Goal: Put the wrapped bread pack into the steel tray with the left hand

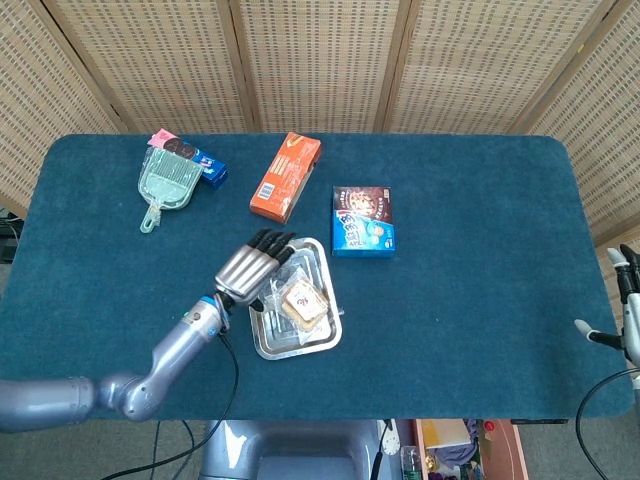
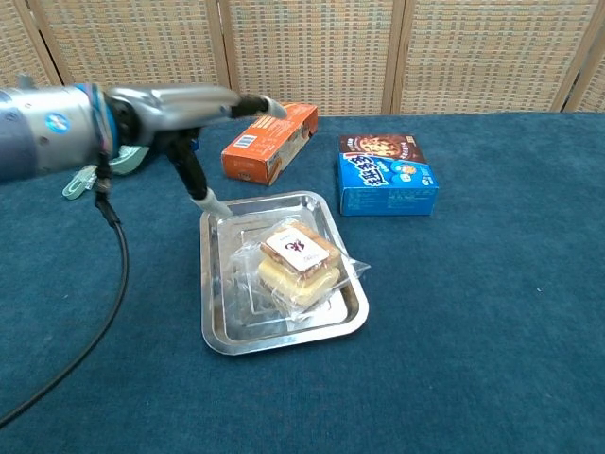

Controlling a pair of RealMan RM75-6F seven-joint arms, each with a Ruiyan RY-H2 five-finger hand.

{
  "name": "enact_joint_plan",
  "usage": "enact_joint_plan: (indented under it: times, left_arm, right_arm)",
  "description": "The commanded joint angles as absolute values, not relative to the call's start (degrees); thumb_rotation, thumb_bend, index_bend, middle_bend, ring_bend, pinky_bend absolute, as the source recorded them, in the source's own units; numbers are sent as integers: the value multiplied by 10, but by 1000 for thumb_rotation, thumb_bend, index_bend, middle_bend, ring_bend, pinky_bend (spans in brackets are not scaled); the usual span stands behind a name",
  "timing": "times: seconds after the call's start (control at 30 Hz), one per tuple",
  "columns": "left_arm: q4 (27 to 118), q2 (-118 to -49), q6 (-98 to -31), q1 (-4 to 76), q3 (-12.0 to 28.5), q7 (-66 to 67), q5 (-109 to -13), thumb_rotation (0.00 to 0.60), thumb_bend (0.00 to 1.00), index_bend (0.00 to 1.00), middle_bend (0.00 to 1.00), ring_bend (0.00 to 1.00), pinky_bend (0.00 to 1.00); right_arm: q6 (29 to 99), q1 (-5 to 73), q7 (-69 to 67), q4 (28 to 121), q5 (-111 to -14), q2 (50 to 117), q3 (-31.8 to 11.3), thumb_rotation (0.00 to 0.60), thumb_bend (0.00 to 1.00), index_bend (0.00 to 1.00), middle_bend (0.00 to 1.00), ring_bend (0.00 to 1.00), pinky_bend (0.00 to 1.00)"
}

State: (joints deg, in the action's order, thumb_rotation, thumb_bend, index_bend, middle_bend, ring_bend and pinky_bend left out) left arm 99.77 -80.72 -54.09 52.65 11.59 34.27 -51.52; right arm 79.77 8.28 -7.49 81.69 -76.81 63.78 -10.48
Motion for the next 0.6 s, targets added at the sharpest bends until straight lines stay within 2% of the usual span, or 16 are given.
enact_joint_plan:
  times: [0.03,0.13,0.27,0.6]
  left_arm:
    - [1075,-731,-641,462,99,333,-562,600,0,0,0,0,0]
    - [1117,-656,-745,369,75,283,-579,600,0,0,0,0,0]
    - [1118,-593,-792,284,30,189,-638,600,0,0,0,0,0]
    - [1035,-587,-850,177,-19,56,-737,600,0,0,0,0,0]
  right_arm:
    - [799,83,-71,820,-769,639,-104,600,0,0,0,0,0]
    - [806,82,-61,827,-775,640,-101,600,0,0,0,0,0]
    - [814,80,-50,835,-780,642,-99,600,0,0,0,0,0]
    - [823,76,-51,841,-786,640,-97,600,0,0,0,0,0]
